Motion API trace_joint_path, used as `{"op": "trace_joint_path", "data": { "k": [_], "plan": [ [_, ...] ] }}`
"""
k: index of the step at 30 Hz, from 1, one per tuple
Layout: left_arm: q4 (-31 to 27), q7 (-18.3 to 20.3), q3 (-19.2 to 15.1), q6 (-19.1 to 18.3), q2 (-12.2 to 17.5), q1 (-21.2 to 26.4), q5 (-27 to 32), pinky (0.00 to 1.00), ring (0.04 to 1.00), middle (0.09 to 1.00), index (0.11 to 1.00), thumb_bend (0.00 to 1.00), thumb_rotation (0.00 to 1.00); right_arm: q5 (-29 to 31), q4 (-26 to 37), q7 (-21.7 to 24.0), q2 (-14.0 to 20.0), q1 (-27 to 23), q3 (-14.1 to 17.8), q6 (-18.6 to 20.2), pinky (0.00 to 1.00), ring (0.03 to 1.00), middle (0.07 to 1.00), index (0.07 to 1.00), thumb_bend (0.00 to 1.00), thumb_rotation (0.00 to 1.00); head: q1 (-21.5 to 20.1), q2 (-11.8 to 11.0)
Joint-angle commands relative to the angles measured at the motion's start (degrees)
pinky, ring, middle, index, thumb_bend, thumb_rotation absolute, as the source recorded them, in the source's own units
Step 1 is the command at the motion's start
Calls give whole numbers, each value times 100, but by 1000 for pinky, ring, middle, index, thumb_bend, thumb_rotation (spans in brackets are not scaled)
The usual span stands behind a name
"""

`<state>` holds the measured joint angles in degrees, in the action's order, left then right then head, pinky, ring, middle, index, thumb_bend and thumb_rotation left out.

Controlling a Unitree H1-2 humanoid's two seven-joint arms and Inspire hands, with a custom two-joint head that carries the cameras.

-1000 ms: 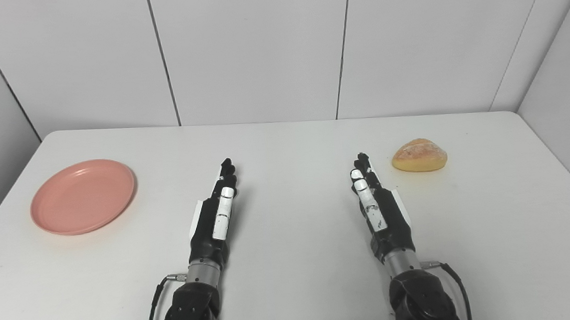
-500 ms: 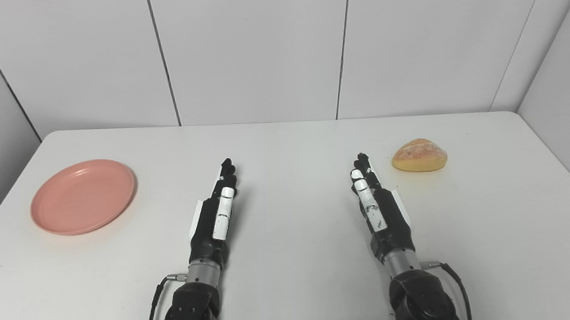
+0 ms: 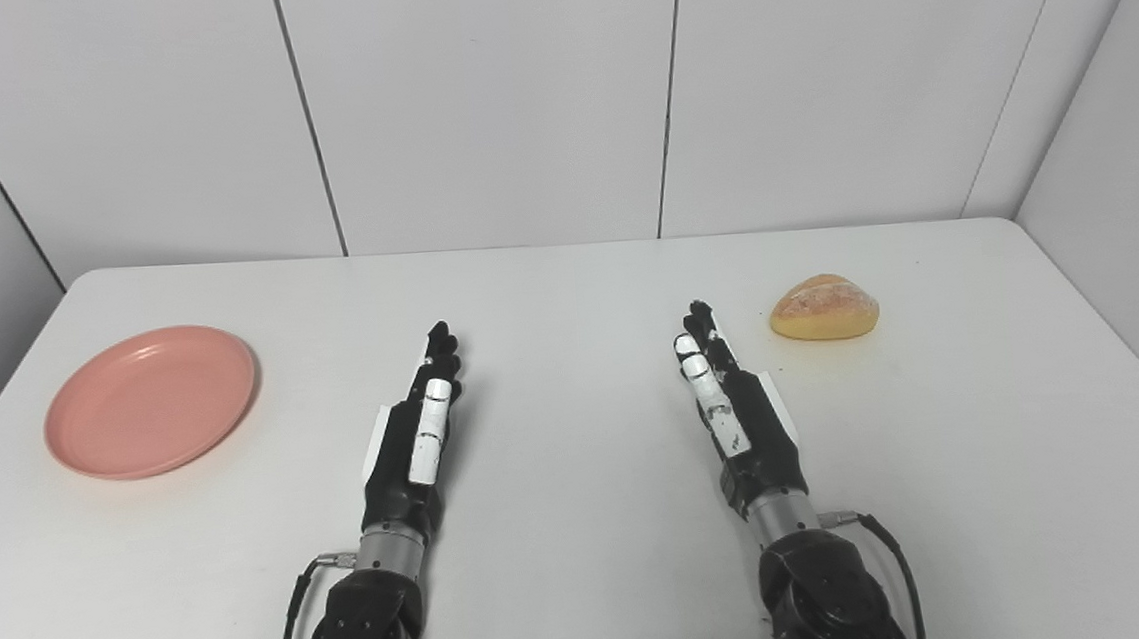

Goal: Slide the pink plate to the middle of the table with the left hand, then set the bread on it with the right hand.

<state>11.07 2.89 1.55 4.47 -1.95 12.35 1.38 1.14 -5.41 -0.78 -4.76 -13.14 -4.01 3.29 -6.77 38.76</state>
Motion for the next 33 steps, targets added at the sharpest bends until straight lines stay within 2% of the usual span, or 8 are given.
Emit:
{"op": "trace_joint_path", "data": {
  "k": [1, 33],
  "plan": [
    [-72, 36, -20, 99, 14, 104, 79, 999, 1000, 1000, 979, 606, 1000, -15, 127, 26, -62, -238, -12, -172, 1000, 1000, 1000, 1000, 626, 846, 1, -3],
    [-49, 56, -45, 134, -33, 114, 157, 992, 1000, 1000, 987, 607, 1000, -29, 96, 22, -41, -235, 0, -237, 1000, 1000, 1000, 1000, 626, 851, 91, -16]
  ]
}}
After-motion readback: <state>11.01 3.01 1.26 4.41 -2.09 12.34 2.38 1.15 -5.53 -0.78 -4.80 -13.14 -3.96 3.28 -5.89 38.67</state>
